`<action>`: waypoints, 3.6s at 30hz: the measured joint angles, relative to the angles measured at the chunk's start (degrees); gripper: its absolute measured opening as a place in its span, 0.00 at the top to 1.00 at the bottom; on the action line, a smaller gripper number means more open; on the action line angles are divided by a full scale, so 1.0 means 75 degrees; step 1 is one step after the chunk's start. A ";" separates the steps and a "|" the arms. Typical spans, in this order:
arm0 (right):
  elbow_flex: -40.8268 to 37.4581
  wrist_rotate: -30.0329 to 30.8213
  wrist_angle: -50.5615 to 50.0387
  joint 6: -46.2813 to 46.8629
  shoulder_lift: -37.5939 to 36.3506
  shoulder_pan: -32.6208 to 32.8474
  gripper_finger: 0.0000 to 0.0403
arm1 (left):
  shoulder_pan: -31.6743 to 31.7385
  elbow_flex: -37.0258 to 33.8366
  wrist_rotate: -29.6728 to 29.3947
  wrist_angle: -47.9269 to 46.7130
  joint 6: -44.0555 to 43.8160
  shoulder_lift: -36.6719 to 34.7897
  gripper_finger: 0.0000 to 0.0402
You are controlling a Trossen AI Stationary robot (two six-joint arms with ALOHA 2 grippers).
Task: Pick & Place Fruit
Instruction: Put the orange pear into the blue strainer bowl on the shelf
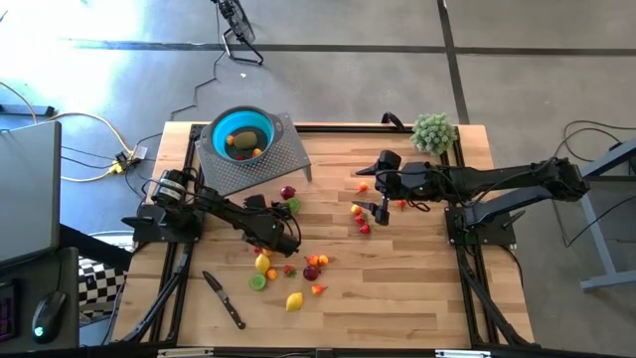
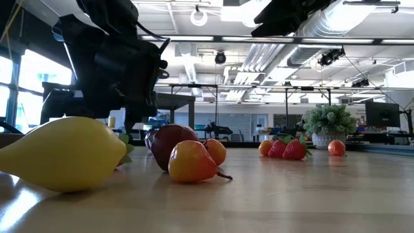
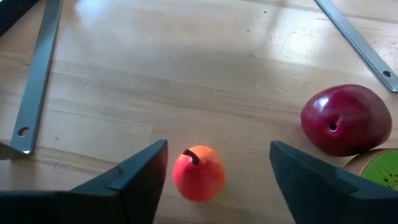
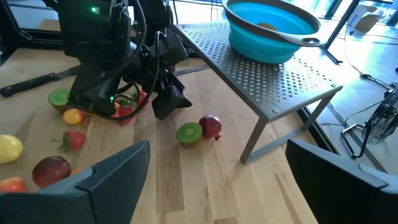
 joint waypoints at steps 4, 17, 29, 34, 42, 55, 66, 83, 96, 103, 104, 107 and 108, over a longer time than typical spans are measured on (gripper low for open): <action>0.0000 0.0000 0.0000 0.0000 0.0000 0.0002 0.09 | 0.0000 0.0000 0.0003 0.0003 0.0000 -0.0002 0.43; 0.0000 0.0000 -0.0047 0.0000 0.0000 0.0001 0.09 | 0.0000 0.0000 0.0036 0.0050 0.0000 -0.0004 0.58; 0.0000 -0.0001 -0.0061 0.0000 0.0000 0.0002 0.09 | -0.0006 0.0000 0.0073 0.0061 0.0026 -0.0004 0.72; 0.0000 0.0000 -0.0067 0.0000 0.0000 0.0002 0.09 | -0.0006 0.0000 0.0076 0.0079 0.0092 -0.0004 0.79; 0.0000 -0.0002 -0.0085 0.0000 0.0000 0.0002 0.09 | -0.0006 0.0003 0.0006 0.0380 0.0641 -0.0019 0.91; 0.0001 -0.0001 -0.0093 0.0000 0.0000 0.0002 0.09 | -0.0009 0.0003 0.0029 0.0472 0.0695 -0.0019 0.97; 0.0003 0.0000 -0.0093 0.0000 0.0000 0.0002 0.09 | -0.0012 0.0853 0.0157 0.0587 0.2220 -0.0019 0.97; 0.0003 0.0001 -0.0300 -0.0001 -0.0003 0.0001 0.09 | -0.0012 0.3579 0.0082 -0.1603 0.3779 -0.0019 0.97; 0.0003 0.0003 -0.0315 -0.0038 -0.0003 0.0002 0.09 | -0.0006 0.6053 -0.0307 -0.3841 0.5432 -0.0021 0.97; 0.0003 0.0000 -0.0324 0.0017 -0.0003 -0.0001 0.09 | -0.0006 0.6922 -0.1153 -0.3844 0.6894 -0.0560 0.97; 0.0003 0.0003 -0.0323 0.0020 -0.0003 -0.0001 0.09 | -0.0003 0.7015 -0.1318 -0.3817 0.6996 -0.0620 0.97; 0.0003 0.0002 -0.0332 0.0017 -0.0003 -0.0001 0.09 | 0.0070 0.7095 -0.1569 -0.3845 0.7328 -0.0935 0.97; 0.0003 0.0000 -0.0337 0.0015 -0.0003 0.0001 0.09 | 0.0144 0.7133 -0.1651 -0.3830 0.7392 -0.1025 0.97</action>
